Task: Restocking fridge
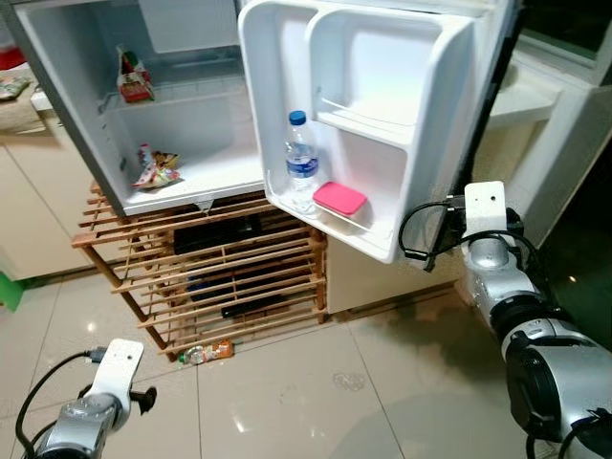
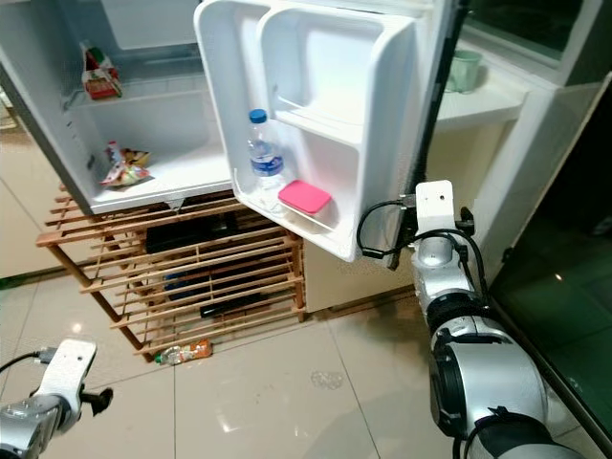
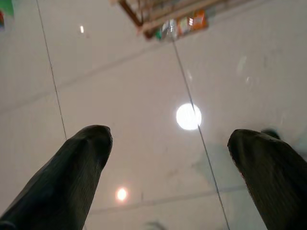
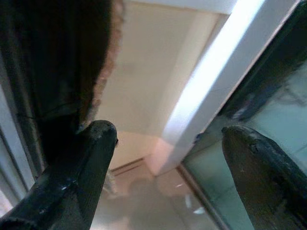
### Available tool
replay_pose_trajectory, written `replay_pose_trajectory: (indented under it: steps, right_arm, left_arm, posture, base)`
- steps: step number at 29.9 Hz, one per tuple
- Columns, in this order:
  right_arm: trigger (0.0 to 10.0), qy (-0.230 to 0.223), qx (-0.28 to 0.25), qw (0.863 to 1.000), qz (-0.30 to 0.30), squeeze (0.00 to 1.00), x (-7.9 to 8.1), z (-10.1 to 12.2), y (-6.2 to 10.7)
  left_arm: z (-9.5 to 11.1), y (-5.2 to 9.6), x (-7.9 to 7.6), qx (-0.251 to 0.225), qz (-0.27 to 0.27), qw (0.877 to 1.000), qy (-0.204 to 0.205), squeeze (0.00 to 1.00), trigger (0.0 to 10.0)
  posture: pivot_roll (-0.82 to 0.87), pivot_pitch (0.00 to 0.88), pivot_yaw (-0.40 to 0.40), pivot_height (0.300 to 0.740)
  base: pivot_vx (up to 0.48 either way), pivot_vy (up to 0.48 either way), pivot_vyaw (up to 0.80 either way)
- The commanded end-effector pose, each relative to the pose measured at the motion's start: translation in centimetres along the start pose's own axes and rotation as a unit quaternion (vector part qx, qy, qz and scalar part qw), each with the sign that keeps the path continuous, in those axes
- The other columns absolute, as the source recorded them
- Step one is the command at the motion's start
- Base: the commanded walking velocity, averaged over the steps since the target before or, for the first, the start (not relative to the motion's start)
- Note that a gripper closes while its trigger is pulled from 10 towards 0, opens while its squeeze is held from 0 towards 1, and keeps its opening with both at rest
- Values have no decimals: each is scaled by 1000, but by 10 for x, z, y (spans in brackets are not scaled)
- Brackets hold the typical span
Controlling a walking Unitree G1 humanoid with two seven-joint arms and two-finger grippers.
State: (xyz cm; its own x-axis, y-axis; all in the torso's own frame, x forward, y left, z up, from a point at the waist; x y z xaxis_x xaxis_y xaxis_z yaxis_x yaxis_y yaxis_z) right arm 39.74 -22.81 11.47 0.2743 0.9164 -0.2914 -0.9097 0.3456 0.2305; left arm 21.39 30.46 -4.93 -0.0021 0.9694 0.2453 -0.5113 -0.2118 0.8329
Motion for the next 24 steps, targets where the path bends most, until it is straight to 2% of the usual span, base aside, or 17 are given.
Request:
replay_pose_trajectory:
  steps: [1, 3, 4, 6, 7, 8, 11, 12, 14, 16, 18, 19, 20, 21, 22, 23, 24]
  right_arm:
    - [10000, -27, -12, 999, 42, 0, 18, 13, 1]
    - [10000, -50, -18, 996, 66, 0, 28, 17, 3]
    - [10000, -50, -18, 996, 66, 0, 28, 17, 3]
    - [10000, -77, -25, 992, 95, 0, 39, 22, 5]
    - [10000, -95, -38, 985, 138, 0, 54, 30, 9]
    - [10000, -102, -43, 981, 162, 0, 62, 33, 12]
    - [10000, -112, -52, 965, 232, 0, 84, 38, 21]
    - [10000, -112, -52, 965, 232, 0, 84, 38, 21]
    - [10000, -115, -65, 934, 332, 0, 114, 40, 38]
    - [10000, -89, -102, 870, 473, 0, 148, 40, 79]
    - [10000, -89, -102, 870, 473, 0, 148, 40, 79]
    - [10000, -81, -114, 833, 535, 0, 153, 37, 108]
    - [10000, -104, -108, 793, 591, 0, 150, 34, 142]
    - [10000, -104, -108, 793, 591, 0, 150, 34, 142]
    - [10000, -129, -94, 756, 634, 0, 145, 33, 171]
    - [10000, -156, -84, 730, 660, 0, 136, 36, 190]
    - [10000, -171, -81, 718, 670, 0, 131, 40, 197]
  left_arm:
    - [2, 0, 5, 1, 7, 1000, 7, 0, 10000]
    - [-1, -1, 3, 8, 1, 1000, -18, 0, 10000]
    - [-1, -1, 3, 8, 1, 1000, -18, 0, 10000]
    - [-3, -3, -2, 16, -9, 999, -33, 0, 10000]
    - [-7, -4, -4, 26, -14, 999, -39, 0, 10000]
    - [-10, -4, -5, 31, -17, 999, -40, 0, 10000]
    - [-15, -4, -5, 43, -25, 998, -37, 0, 10000]
    - [-15, -4, -5, 43, -25, 998, -37, 0, 10000]
    - [-26, -3, -6, 62, -42, 996, -39, 0, 10000]
    - [-48, -1, -9, 98, -71, 993, -14, 0, 10000]
    - [-48, -1, -9, 98, -71, 993, -14, 0, 10000]
    - [-62, 2, -9, 119, -77, 990, -10, 0, 10000]
    - [-78, 5, -6, 143, -75, 987, -13, 0, 10000]
    - [-78, 5, -6, 143, -75, 987, -13, 0, 10000]
    - [-90, 8, -3, 160, -70, 985, -18, 0, 10000]
    - [-99, 10, -1, 173, -65, 982, -30, 0, 10000]
    - [-103, 11, 0, 180, -63, 981, -37, 0, 10000]
  posture:
    - [9, 0, 82, 740]
    - [-5, 0, 89, 740]
    - [-5, 0, 89, 740]
    - [-23, 0, 97, 740]
    - [-33, 0, 96, 740]
    - [-36, 0, 93, 740]
    - [-40, 0, 87, 740]
    - [-40, 0, 87, 740]
    - [-42, 0, 86, 740]
    - [-65, 0, 105, 740]
    - [-65, 0, 105, 740]
    - [-75, 0, 110, 740]
    - [-94, 0, 123, 740]
    - [-94, 0, 123, 740]
    - [-106, 0, 132, 740]
    - [-112, 0, 136, 740]
    - [-112, 0, 136, 740]
  base:
    - [0, 0, 0]
    - [0, 0, 0]
    - [0, 0, 0]
    - [0, 0, 0]
    - [0, 0, 0]
    - [0, 0, 0]
    - [0, 0, 0]
    - [0, 0, 0]
    - [0, 0, 0]
    - [0, 0, 0]
    - [0, 0, 0]
    - [0, 0, 0]
    - [0, 0, 0]
    - [0, 0, 0]
    - [0, 0, 0]
    - [0, 0, 0]
    - [0, 0, 0]
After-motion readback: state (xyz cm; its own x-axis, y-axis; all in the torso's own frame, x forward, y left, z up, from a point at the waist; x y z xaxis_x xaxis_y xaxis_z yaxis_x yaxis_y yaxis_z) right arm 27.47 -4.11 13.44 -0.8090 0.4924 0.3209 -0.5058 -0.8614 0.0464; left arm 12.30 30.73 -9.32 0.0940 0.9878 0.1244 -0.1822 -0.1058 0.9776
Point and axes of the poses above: a point about 5 cm out from each wrist's last joint towards the gripper, its own y axis pointing back from the gripper into the wrist, its own z axis along the axis of the wrist's last joint, x = y × z, the point moved 2 cm from there along -y, pointing out of the wrist towards the gripper
